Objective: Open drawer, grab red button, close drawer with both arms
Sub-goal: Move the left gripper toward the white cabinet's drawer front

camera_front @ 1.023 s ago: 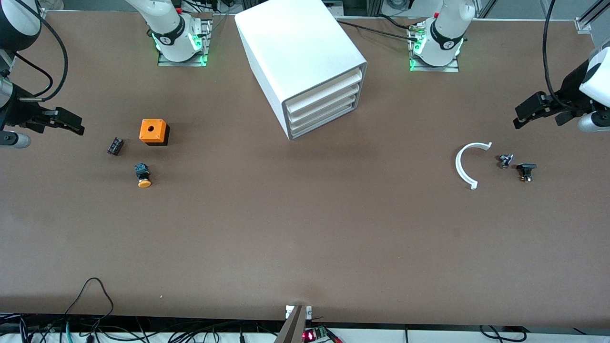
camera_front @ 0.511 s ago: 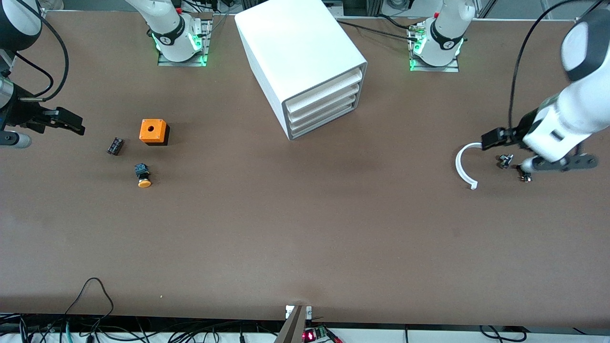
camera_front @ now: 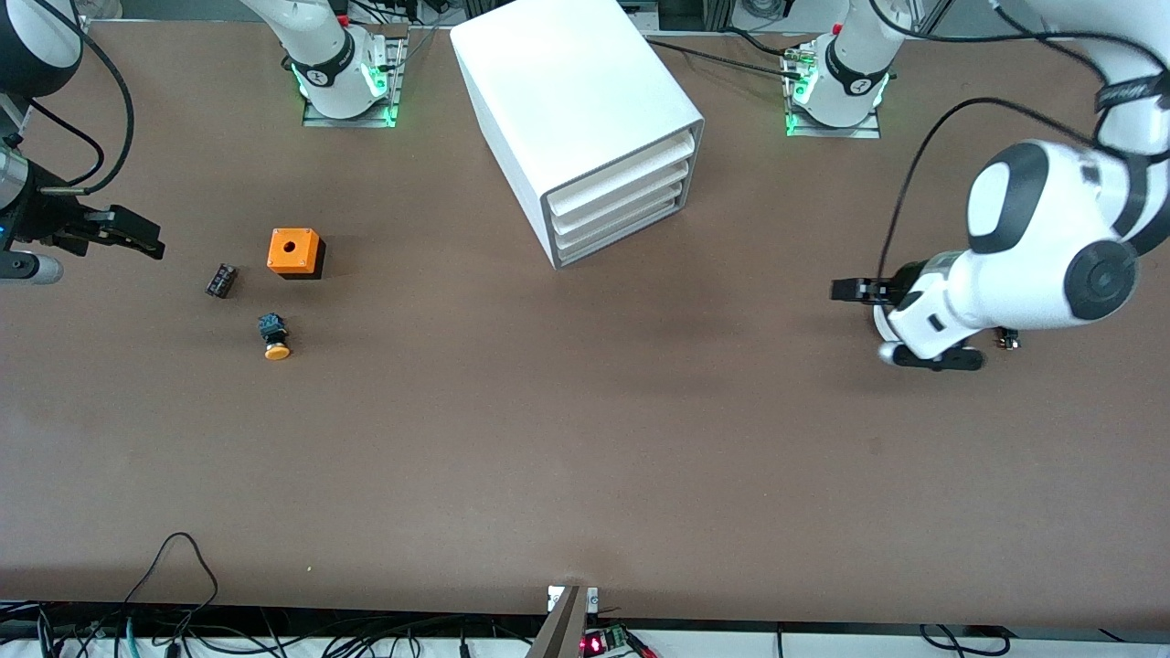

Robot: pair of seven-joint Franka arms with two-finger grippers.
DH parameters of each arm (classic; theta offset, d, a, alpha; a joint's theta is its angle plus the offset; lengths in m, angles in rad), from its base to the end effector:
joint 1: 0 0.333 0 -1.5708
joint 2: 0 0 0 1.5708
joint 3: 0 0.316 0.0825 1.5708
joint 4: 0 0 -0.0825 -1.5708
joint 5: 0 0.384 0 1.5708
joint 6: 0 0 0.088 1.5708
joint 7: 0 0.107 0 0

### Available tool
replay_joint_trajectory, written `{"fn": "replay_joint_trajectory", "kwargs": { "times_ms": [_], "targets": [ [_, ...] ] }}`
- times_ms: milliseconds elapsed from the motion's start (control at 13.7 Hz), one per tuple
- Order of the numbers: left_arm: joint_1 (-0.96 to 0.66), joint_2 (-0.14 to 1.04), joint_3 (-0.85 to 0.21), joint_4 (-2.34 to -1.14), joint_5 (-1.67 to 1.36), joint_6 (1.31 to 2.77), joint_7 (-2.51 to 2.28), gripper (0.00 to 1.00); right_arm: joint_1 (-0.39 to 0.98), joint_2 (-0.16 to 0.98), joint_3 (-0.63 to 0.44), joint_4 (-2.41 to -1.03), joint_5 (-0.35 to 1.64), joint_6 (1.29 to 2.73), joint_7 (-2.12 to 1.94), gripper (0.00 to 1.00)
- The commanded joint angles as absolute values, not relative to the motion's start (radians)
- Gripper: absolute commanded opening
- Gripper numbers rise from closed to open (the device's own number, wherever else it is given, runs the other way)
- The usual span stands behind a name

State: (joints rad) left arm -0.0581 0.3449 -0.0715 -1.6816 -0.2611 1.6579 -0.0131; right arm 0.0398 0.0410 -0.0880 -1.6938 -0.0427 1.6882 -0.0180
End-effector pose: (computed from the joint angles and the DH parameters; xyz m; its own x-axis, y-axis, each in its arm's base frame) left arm 0.6027 -0.1006 0.3802 0.9262 -0.0903 -0.3659 0.0046 -0.9681 0.2504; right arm 0.5698 -0.0307 0.5533 0.9986 -0.0253 -0.0474 -0.0231 -0.9987 0.0449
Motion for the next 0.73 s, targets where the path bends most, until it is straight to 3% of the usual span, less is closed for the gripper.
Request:
{"fn": "replay_joint_trajectory", "kwargs": {
  "times_ms": [0,658],
  "targets": [
    [-0.058,0.409,-0.067,-1.774,-0.472,1.693,0.121,1.00,0.037,0.023,-0.087,-1.706,-0.026,1.687,-0.020,1.00],
    [-0.127,0.451,-0.172,-2.126,-1.018,1.781,0.718,0.98,0.037,0.023,-0.087,-1.706,-0.026,1.686,-0.020,1.00]
  ]
}}
